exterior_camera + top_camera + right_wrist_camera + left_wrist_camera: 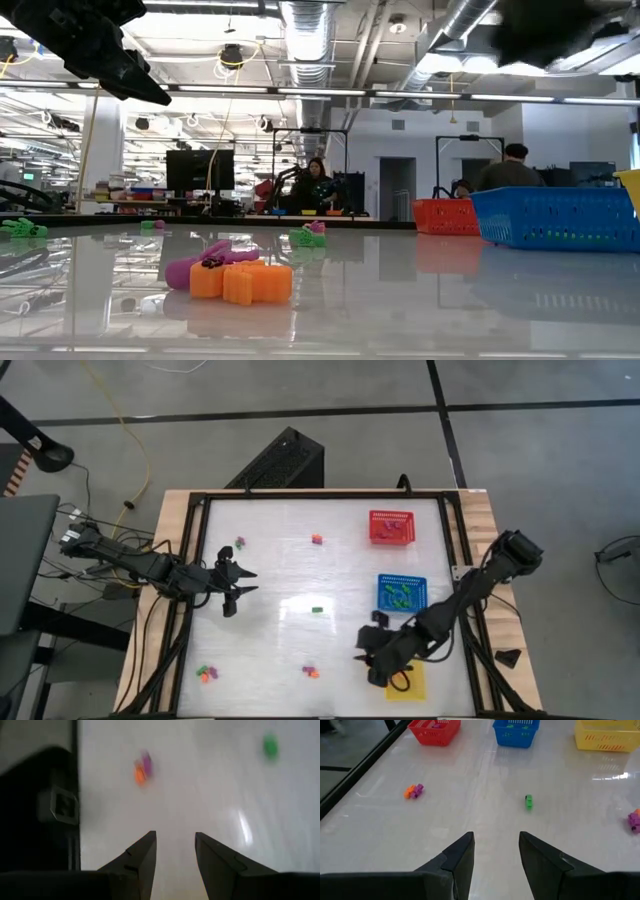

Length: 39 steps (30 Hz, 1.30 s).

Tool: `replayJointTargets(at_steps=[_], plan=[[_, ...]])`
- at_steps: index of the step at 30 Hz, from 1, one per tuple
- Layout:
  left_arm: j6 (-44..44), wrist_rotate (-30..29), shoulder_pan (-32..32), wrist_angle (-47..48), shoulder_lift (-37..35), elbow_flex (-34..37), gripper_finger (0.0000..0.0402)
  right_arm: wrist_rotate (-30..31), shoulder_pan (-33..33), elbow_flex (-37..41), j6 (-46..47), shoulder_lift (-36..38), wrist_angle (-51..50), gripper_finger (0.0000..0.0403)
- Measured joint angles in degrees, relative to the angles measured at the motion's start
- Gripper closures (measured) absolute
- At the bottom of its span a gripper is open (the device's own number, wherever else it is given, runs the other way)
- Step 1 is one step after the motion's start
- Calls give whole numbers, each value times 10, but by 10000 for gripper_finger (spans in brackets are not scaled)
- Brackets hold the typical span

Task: Sort Halloween decoration
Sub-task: Put the green skeleton toy into the blue basket

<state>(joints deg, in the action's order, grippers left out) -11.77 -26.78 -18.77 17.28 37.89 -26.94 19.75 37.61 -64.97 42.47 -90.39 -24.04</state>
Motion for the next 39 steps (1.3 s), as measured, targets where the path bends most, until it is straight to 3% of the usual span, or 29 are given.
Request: replayJointTargets(at_steps=[4,9,14,17,21,27,29,31,33,35,39], plan=[[0,0,0,0,0,0,255,28,-17,-1,-138,-30,132,235],[-3,11,0,11,0,0,255,1,-51,-1,-302,-106,334,235],[-16,75,0,40,-1,0,255,-87,-109,-9,-408,-198,555,235],[-16,95,0,40,-1,0,255,-165,-150,-54,-423,-259,618,235],[-23,99,0,41,-1,0,255,-222,-189,-153,-428,-334,566,235],[-90,136,0,62,0,0,255,-225,-219,-306,-445,-416,416,235],[-119,185,0,72,0,0,255,-225,-225,-343,-446,-433,376,235],[-142,270,-7,79,0,0,255,-227,-229,-372,-447,-447,342,235],[-163,346,-33,71,2,0,255,-227,-232,-390,-447,-450,303,235],[-191,382,-76,56,9,0,259,-227,-232,-398,-456,-447,274,235],[-258,375,-190,6,47,0,268,-227,-230,-398,-461,-427,228,235]])
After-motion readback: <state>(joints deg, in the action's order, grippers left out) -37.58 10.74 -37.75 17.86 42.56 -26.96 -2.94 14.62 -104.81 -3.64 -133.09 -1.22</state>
